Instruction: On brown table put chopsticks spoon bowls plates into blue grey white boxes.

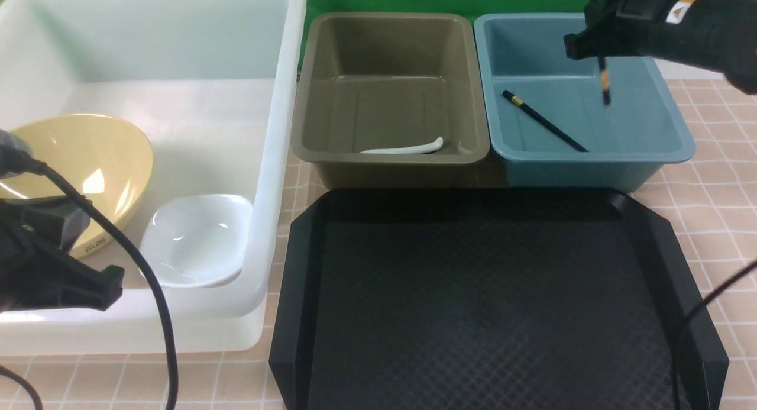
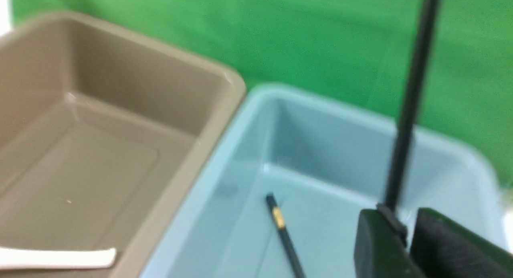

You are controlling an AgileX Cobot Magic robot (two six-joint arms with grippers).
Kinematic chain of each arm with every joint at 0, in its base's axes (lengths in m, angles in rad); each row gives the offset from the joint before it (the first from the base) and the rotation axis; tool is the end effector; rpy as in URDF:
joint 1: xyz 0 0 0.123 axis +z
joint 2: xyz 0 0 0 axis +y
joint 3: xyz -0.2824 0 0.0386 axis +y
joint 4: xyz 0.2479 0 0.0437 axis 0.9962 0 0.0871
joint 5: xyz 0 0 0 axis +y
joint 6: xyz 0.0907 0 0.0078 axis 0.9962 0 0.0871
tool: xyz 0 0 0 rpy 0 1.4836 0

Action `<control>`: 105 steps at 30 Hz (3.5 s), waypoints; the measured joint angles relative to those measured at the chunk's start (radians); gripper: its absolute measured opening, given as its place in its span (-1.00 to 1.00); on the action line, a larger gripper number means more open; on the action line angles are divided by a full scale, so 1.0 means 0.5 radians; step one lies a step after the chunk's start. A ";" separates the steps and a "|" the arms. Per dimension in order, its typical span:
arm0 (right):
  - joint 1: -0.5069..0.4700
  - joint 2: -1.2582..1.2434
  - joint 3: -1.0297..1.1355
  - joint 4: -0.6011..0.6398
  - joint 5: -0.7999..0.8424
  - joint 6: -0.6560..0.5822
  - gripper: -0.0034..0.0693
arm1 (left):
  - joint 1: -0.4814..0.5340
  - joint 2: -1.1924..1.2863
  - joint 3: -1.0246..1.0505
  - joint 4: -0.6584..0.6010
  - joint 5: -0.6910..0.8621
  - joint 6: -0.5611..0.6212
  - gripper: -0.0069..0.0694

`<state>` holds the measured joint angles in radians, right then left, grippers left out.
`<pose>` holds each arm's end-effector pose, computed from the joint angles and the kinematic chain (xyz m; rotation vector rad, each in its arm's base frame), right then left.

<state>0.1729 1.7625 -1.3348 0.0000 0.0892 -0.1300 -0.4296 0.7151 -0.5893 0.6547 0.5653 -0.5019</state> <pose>0.4119 0.0719 0.2918 -0.3018 1.9777 0.0275 0.1386 -0.0307 0.3079 0.3117 2.0240 0.1232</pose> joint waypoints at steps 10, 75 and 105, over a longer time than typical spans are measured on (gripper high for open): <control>-0.003 -0.362 -0.320 -0.010 0.915 -0.153 -0.52 | 0.000 0.000 0.000 -0.067 0.058 0.000 -0.84; -0.338 -3.547 2.726 0.106 0.420 0.156 -0.77 | 0.000 0.006 0.000 -0.074 0.072 0.000 -0.84; -0.384 -3.549 2.718 0.103 0.493 0.164 -0.75 | 0.000 0.018 0.000 -0.075 0.072 -0.002 -0.84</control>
<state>-0.0191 -0.0119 0.0241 0.0515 0.3357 -0.0479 -0.4296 0.7242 -0.5893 0.6170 0.6014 -0.5026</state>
